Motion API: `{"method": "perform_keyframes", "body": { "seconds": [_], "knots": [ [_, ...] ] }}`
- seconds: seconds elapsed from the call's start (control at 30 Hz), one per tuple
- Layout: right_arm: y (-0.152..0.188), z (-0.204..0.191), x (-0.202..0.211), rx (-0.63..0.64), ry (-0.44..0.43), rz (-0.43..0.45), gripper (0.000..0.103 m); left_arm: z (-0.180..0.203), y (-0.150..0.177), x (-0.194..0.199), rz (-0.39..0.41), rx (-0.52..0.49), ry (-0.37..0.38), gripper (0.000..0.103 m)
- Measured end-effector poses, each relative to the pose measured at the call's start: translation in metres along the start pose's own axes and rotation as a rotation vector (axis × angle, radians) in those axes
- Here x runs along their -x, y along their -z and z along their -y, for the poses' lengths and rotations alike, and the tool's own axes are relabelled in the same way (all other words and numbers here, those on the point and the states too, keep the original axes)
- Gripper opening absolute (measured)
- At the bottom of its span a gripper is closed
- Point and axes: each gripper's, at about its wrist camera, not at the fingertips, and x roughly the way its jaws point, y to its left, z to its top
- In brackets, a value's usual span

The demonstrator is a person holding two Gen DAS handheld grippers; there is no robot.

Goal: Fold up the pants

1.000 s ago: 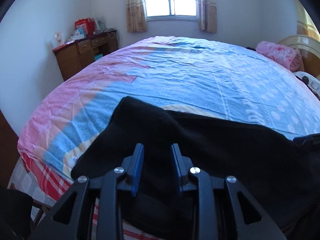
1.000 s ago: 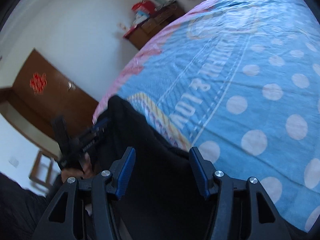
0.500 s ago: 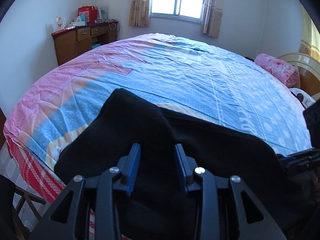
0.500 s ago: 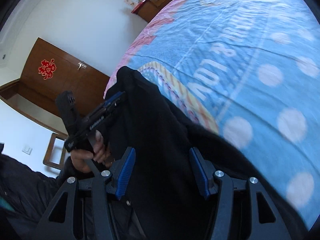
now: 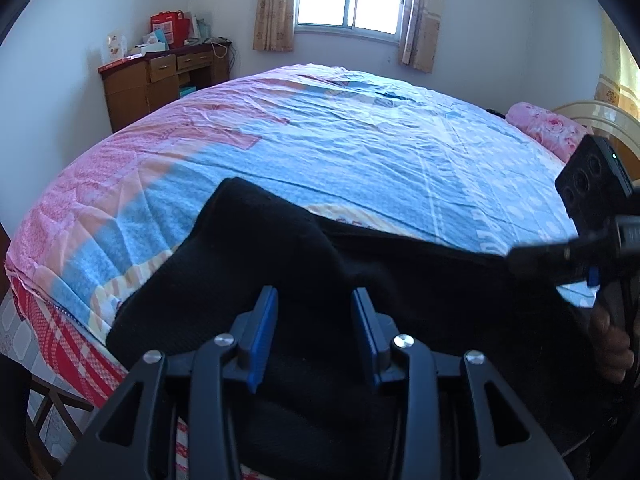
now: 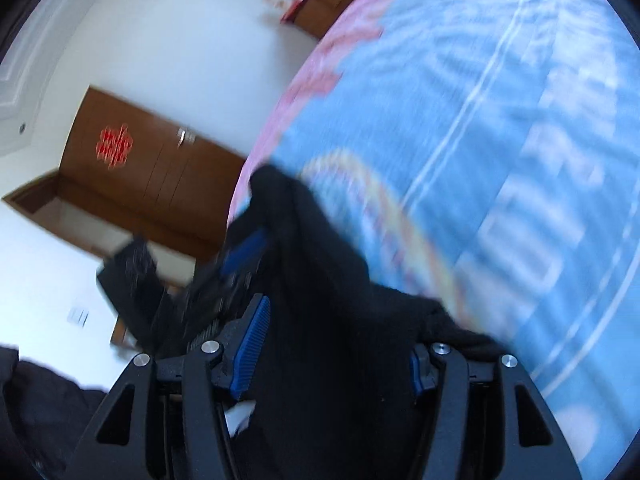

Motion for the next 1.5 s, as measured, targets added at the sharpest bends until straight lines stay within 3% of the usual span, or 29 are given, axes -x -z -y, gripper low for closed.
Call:
{"method": "perform_keyframes", "body": {
  "seconds": [0.13,0.23,0.3,0.4,0.47,0.6,0.7,0.8,0.87,0.97,1.03,1.07,1.1,1.17,1.23,1.3,1.4,1.5],
  "knots": [
    [-0.009,0.023,0.025,-0.094,-0.120,0.114,0.060,0.000,-0.002,-0.002,-0.012,-0.012,0.005,0.040],
    [-0.013,0.067,0.041,-0.319,-0.322,0.220,0.059,0.000,-0.003,-0.004,-0.015,-0.013,0.011,0.040],
    [-0.010,0.090,0.042,-0.431,-0.424,0.263,0.053,0.002,-0.003,-0.004,-0.015,-0.027,0.003,0.040],
    [-0.011,0.091,0.040,-0.431,-0.440,0.249,0.050,0.002,-0.005,-0.005,-0.023,-0.041,0.006,0.040],
    [-0.014,0.087,0.042,-0.410,-0.412,0.194,0.050,-0.003,-0.008,-0.005,-0.035,-0.029,0.029,0.039],
    [-0.011,0.086,0.071,-0.365,-0.311,0.207,0.052,0.000,-0.010,-0.006,-0.037,-0.060,0.016,0.037],
    [-0.002,0.074,0.109,-0.287,-0.051,0.355,0.053,0.009,-0.007,-0.007,-0.028,-0.117,-0.029,0.038],
    [0.004,0.045,0.129,-0.199,0.080,0.443,0.053,0.011,-0.007,-0.007,-0.024,-0.135,-0.039,0.040],
    [0.009,0.009,0.112,-0.070,0.149,0.403,0.053,0.011,-0.008,-0.008,-0.024,-0.142,-0.035,0.043],
    [0.016,-0.025,0.069,0.100,0.220,0.260,0.052,0.015,-0.010,-0.008,-0.032,-0.168,-0.045,0.045],
    [0.018,-0.032,0.043,0.159,0.284,0.194,0.051,0.015,-0.012,-0.003,-0.034,-0.179,-0.046,0.045],
    [0.016,-0.024,0.031,0.153,0.321,0.170,0.043,0.012,-0.013,0.003,-0.025,-0.180,-0.054,0.047],
    [0.017,-0.017,0.031,0.148,0.332,0.176,0.037,0.008,-0.015,0.008,-0.008,-0.178,-0.076,0.048],
    [0.013,-0.006,0.039,0.116,0.309,0.208,0.025,-0.008,-0.024,0.024,0.037,-0.154,-0.129,0.060],
    [0.009,0.006,0.045,0.032,0.227,0.222,0.024,-0.031,-0.037,0.042,0.085,-0.096,-0.173,0.065],
    [0.016,0.003,0.055,-0.003,0.215,0.278,0.027,-0.052,-0.047,0.056,0.121,-0.036,-0.197,0.065],
    [0.037,-0.024,0.068,0.119,0.251,0.330,0.027,-0.072,-0.059,0.069,0.144,0.022,-0.209,0.066],
    [0.067,-0.054,0.055,0.254,0.322,0.244,0.027,-0.061,-0.062,0.064,0.132,-0.011,-0.153,0.066]
  ]
}}
